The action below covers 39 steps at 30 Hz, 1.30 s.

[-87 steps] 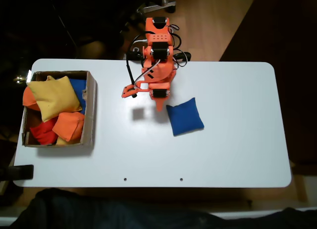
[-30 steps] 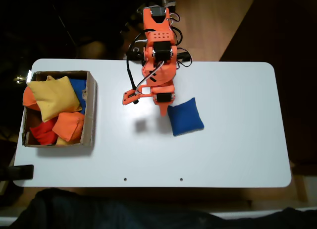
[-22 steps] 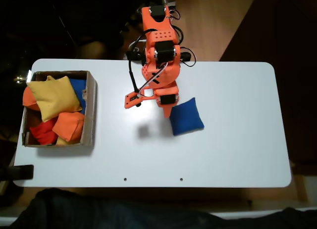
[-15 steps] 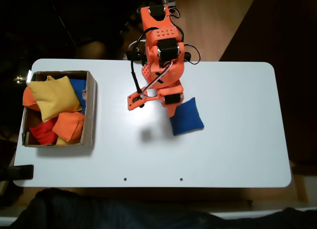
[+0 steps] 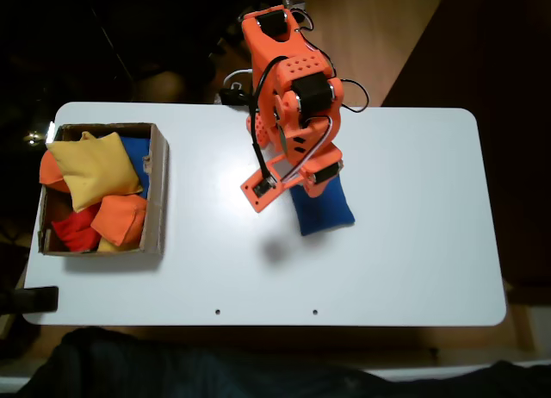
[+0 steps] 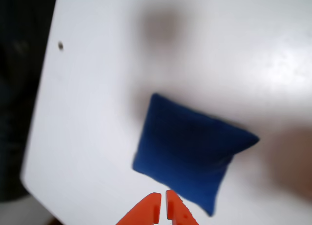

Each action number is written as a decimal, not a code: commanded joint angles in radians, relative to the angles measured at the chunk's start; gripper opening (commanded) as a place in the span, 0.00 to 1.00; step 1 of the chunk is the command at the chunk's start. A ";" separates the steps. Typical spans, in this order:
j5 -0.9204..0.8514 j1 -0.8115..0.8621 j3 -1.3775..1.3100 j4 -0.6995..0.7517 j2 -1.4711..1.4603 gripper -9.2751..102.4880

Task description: Grasp a bag and put it in the box.

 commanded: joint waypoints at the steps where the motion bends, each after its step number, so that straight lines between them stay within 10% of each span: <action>1: -0.054 -0.017 -0.077 0.020 -0.035 0.08; 39: -0.311 -0.149 -0.333 0.097 -0.515 0.10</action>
